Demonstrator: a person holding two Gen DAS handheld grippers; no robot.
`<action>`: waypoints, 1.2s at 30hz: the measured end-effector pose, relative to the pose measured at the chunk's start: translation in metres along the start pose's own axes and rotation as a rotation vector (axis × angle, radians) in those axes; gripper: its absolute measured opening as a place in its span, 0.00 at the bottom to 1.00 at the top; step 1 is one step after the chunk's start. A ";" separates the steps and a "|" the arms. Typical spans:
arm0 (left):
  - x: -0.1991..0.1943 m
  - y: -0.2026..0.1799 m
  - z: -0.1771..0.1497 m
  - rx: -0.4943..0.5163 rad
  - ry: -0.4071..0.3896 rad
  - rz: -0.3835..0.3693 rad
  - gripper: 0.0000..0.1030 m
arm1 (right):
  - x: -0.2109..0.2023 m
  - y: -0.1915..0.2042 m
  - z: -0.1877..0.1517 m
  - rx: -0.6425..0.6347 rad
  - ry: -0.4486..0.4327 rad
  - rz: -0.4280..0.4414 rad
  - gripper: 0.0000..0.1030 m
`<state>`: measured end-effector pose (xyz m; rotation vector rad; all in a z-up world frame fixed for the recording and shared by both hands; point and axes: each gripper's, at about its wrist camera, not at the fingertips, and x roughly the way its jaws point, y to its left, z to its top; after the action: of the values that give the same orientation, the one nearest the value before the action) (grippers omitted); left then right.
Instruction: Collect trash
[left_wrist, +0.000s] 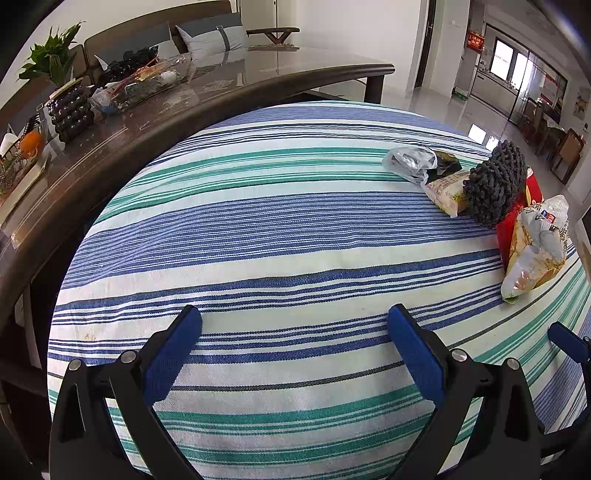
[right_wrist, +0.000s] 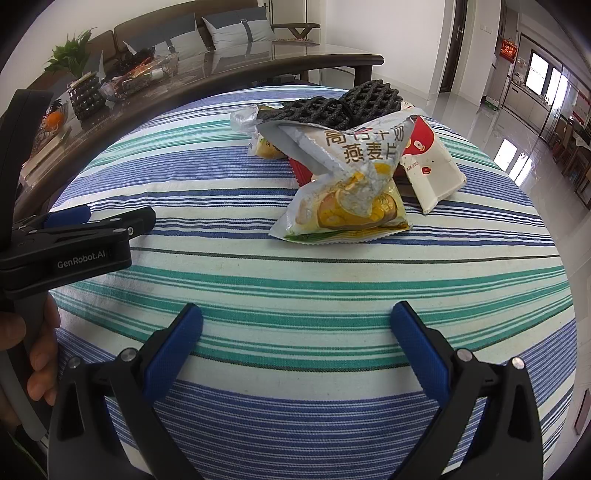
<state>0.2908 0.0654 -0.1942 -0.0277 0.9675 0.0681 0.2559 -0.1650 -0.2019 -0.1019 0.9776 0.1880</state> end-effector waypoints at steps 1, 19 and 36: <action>0.000 0.000 0.000 0.000 0.000 0.000 0.96 | 0.000 0.000 0.000 0.000 0.000 0.000 0.96; 0.000 -0.001 0.000 0.000 0.000 0.000 0.96 | 0.000 0.000 0.000 0.000 0.000 0.000 0.96; -0.004 -0.001 -0.006 0.030 0.001 -0.024 0.96 | 0.000 0.000 0.000 0.000 0.001 -0.001 0.96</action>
<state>0.2842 0.0637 -0.1942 -0.0120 0.9693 0.0318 0.2556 -0.1652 -0.2016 -0.1022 0.9781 0.1875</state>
